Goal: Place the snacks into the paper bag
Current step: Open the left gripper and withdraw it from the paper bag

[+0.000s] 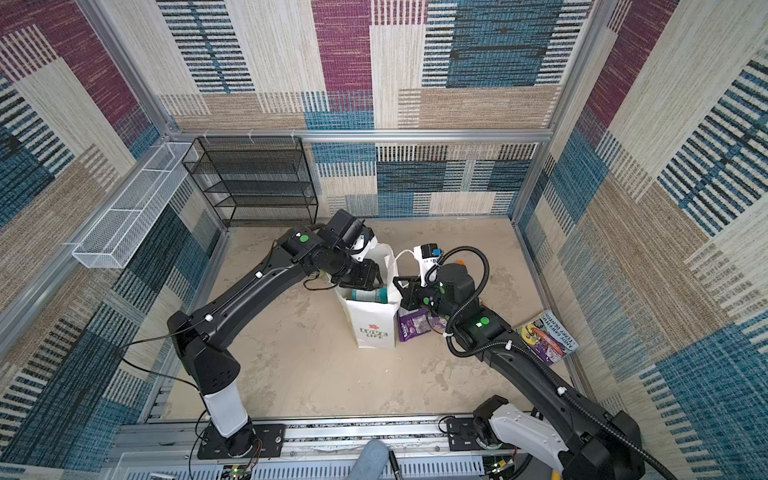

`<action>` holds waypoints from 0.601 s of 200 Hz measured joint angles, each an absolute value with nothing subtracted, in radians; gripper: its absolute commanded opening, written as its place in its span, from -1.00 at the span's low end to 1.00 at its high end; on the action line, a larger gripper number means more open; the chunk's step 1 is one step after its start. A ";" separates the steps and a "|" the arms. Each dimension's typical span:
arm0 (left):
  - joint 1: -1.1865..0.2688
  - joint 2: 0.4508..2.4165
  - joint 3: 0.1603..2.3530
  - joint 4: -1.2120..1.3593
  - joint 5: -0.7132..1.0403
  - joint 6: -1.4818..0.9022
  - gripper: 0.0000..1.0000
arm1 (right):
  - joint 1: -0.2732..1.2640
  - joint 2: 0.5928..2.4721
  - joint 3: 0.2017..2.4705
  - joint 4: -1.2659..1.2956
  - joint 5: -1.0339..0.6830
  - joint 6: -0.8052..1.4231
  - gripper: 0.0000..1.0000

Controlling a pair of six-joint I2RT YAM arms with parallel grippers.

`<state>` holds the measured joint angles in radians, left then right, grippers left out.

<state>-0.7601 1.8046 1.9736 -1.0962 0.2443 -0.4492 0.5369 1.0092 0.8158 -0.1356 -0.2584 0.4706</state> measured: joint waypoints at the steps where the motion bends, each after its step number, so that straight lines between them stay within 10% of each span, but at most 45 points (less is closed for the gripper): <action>1: -0.760 1.803 1.974 -1.095 0.245 -0.450 0.17 | 0.537 1.009 0.816 -0.136 -0.258 0.471 -1.00; 120: -0.760 1.457 1.874 -0.905 0.255 -0.532 0.98 | 0.537 0.998 0.791 -0.104 -0.251 0.470 -1.00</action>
